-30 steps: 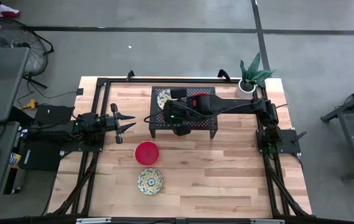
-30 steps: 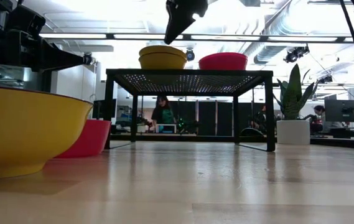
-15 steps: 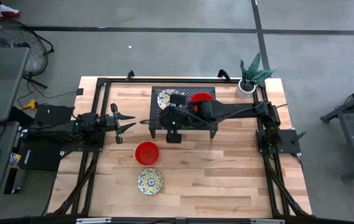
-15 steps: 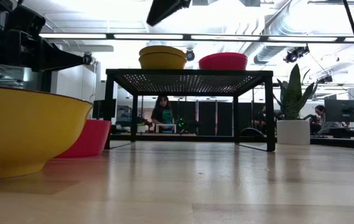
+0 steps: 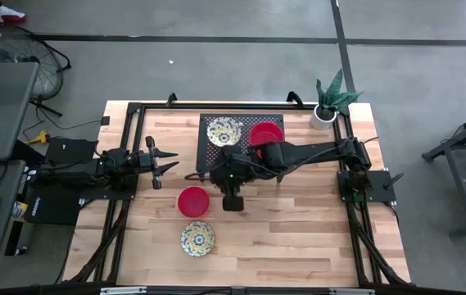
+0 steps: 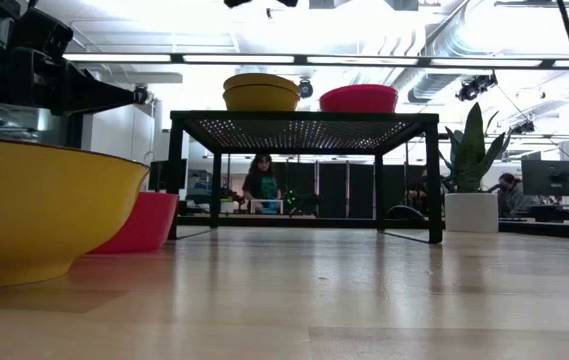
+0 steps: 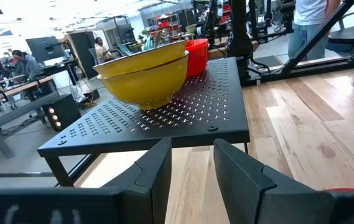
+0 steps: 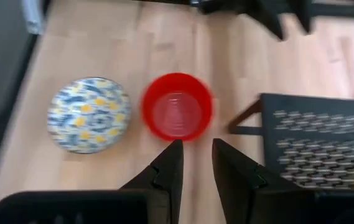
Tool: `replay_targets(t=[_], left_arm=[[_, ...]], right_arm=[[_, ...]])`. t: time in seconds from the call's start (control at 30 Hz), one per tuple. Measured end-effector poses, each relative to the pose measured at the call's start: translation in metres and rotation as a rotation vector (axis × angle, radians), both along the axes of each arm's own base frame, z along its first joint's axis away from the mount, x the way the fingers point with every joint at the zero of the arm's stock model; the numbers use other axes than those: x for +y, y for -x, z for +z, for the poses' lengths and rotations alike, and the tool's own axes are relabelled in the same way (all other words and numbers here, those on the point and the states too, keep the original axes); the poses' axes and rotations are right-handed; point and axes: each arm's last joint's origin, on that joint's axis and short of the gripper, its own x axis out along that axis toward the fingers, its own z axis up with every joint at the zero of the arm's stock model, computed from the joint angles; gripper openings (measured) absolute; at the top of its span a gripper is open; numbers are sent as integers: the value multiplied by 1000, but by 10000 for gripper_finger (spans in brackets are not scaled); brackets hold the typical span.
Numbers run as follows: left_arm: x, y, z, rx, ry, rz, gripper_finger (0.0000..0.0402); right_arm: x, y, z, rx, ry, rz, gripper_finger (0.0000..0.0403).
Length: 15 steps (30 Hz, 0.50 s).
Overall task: Pick & Place Mini bowls
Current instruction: Stack the red bowl on the red bowl on the shelf
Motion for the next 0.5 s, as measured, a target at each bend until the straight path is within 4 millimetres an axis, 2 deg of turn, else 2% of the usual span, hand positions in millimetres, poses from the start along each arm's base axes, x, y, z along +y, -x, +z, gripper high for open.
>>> replay_targets(t=[0.17,0.33,0.5], left_arm=[[0,0,0,0,0,0,117],[0,0,0,0,0,0,117],[0,0,0,0,0,0,117]], right_arm=[[15,3,0,11,-54,49,73],[31,6,-1,9,14,165,73],[47,4,-9,18,87,278,73]])
